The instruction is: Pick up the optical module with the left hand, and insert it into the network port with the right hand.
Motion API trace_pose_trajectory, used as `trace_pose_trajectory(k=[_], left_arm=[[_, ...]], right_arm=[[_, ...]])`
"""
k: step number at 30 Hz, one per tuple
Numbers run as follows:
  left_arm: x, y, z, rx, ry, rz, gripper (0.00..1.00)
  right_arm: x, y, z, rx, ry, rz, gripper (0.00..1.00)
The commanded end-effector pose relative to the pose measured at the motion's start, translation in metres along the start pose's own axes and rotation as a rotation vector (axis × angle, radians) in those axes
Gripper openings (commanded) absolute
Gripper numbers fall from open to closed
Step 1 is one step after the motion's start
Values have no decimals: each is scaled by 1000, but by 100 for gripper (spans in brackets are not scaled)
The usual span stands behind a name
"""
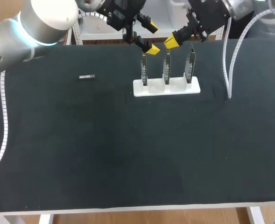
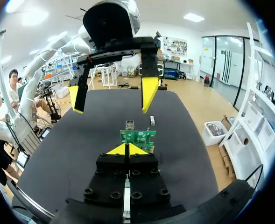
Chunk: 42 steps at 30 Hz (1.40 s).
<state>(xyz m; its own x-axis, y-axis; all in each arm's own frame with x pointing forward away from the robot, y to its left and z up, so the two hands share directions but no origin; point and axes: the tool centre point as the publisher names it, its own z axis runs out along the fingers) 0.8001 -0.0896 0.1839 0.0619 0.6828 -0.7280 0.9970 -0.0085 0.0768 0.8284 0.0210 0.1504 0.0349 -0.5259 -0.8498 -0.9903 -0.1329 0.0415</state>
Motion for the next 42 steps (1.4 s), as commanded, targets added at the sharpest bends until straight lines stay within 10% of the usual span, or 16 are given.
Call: trace_pose_trajectory(k=[1,42], left_arm=[[-1,-1,0,-3,3,-1,100],[-1,-1,0,-3,3,-1,100]], right_arm=[[-10,6,-8,18,2,-16,0],[18,38,-113,176,71,38,0]])
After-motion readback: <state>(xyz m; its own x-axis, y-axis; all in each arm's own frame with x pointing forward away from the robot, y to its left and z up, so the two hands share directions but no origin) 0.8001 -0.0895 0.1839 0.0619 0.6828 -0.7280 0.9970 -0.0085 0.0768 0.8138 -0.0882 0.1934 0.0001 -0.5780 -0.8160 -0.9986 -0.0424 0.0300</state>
